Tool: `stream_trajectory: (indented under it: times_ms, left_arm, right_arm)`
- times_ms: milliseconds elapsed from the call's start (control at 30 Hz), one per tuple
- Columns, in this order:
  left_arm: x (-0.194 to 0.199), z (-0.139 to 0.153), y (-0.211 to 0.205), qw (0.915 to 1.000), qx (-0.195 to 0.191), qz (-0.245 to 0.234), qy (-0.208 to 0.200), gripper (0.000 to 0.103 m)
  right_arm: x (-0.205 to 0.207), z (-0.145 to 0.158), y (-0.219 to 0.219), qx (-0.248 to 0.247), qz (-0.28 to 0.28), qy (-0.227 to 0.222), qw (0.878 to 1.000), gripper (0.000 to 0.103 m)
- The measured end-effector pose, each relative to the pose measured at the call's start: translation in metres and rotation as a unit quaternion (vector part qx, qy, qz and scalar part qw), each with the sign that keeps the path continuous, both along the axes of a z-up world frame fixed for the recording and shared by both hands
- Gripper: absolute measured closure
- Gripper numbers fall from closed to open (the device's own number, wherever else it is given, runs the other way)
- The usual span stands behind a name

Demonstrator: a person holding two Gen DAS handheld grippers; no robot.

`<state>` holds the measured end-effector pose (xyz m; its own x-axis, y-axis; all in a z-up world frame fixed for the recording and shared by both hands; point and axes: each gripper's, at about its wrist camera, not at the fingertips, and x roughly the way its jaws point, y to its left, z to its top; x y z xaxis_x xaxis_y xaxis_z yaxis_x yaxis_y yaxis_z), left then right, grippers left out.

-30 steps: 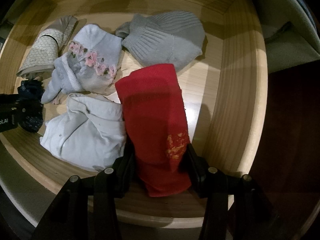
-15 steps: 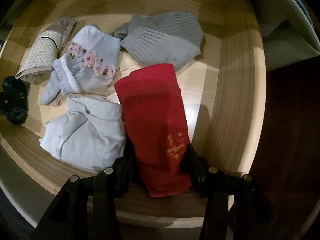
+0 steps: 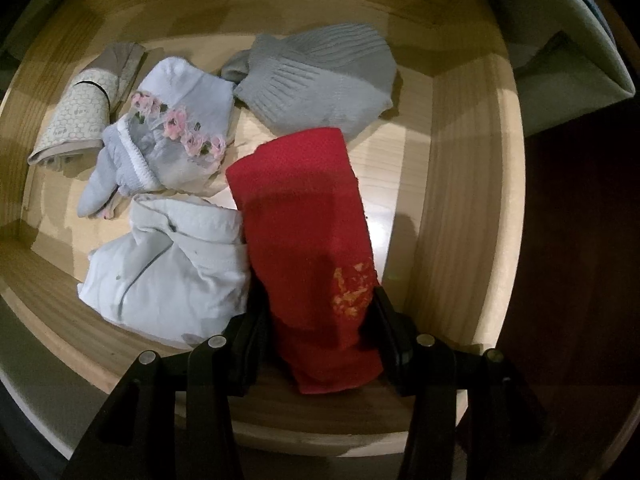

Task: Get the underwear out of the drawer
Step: 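Lift the navy floral underwear with the left gripper and carry it over the box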

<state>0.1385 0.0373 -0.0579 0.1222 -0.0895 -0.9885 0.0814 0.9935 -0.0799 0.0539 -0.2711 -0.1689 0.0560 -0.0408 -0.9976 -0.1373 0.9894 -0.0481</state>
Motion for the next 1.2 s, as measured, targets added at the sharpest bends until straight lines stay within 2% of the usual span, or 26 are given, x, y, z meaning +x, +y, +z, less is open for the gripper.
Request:
stream_trajectory:
  times_ms: [167, 300, 433, 533, 667, 767, 867, 1200]
  left_arm:
    - [-0.001, 0.035, -0.013, 0.9994, -0.012, -0.010, -0.030, 0.069]
    - [0.003, 0.081, -0.011, 0.9968, -0.031, -0.025, -0.069, 0.069]
    - [0.012, 0.149, -0.013, 0.9892, -0.040, -0.034, -0.137, 0.069]
    - [0.023, 0.201, -0.017, 0.9796, -0.050, -0.036, -0.191, 0.069]
    - [0.051, 0.241, -0.032, 0.9711, -0.035, -0.038, -0.233, 0.069]
    - [0.081, 0.245, -0.047, 0.9716, -0.013, -0.044, -0.232, 0.069]
    - [0.110, 0.236, -0.063, 0.9734, 0.001, -0.045, -0.224, 0.069]
    - [0.164, 0.174, -0.095, 0.9797, 0.050, -0.053, -0.187, 0.069]
  right_arm:
    - [-0.001, 0.001, -0.002, -0.004, 0.003, 0.000, 1.000, 0.057]
    - [-0.001, 0.002, -0.002, -0.005, 0.002, 0.001, 1.000, 0.057]
    - [-0.001, 0.002, -0.002, -0.005, 0.002, 0.001, 1.000, 0.057]
    - [-0.001, 0.003, -0.002, -0.006, 0.002, 0.001, 1.000, 0.057]
    - [0.000, 0.003, -0.002, -0.006, 0.002, 0.001, 1.000, 0.057]
    - [0.000, 0.003, -0.003, -0.006, 0.001, 0.000, 1.000, 0.057]
    - [0.000, 0.004, -0.003, -0.006, -0.001, -0.002, 1.000, 0.057]
    - [0.001, 0.005, -0.005, -0.006, -0.002, -0.002, 1.000, 0.057]
